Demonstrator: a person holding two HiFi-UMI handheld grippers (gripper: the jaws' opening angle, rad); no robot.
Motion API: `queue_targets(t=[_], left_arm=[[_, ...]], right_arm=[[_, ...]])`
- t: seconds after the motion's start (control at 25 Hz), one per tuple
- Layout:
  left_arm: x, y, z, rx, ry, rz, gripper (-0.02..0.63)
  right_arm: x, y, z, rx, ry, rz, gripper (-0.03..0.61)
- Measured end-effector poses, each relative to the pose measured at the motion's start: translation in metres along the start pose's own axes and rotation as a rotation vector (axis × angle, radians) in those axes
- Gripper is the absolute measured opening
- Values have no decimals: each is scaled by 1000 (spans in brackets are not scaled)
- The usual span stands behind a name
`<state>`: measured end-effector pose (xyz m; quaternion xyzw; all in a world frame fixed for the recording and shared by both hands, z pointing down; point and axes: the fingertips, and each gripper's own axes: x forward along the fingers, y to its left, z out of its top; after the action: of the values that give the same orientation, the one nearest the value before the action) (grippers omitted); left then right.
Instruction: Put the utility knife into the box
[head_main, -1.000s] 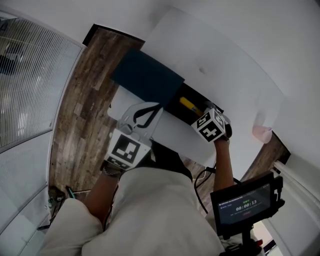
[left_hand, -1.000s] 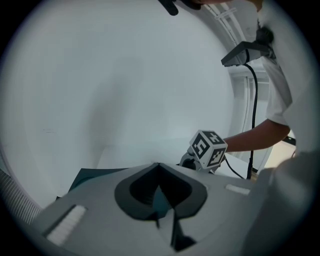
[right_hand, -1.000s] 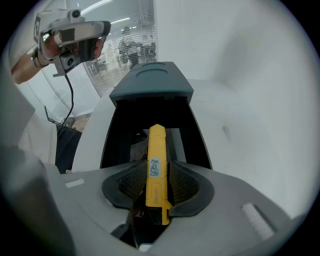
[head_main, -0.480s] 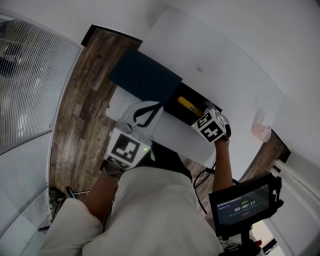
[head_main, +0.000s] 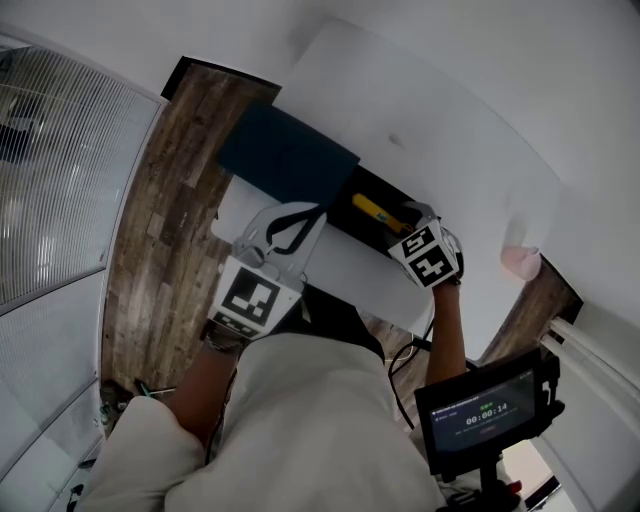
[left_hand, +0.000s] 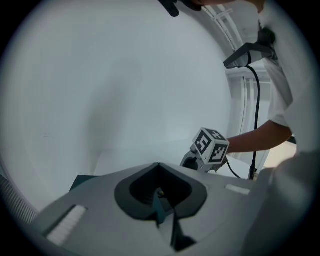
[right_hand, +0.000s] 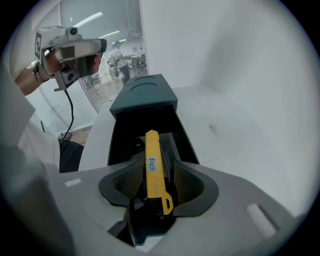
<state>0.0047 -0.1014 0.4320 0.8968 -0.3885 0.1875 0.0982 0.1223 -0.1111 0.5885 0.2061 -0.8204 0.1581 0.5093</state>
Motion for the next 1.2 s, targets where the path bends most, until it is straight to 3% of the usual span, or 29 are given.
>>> queue_targets(t=[0.8,1.0,1.2], left_arm=[[19,15,14,42,-55,-10,-2],[22,22,32,55,-99,-16,-2],[30,30,47,77,-130,-19,-2]], right_arm=[[-30,-34,19,191,-185,-146,48],[-45,-44,28,225,-210,-244,5],[-56,-53,39,241,-254,-299,3]])
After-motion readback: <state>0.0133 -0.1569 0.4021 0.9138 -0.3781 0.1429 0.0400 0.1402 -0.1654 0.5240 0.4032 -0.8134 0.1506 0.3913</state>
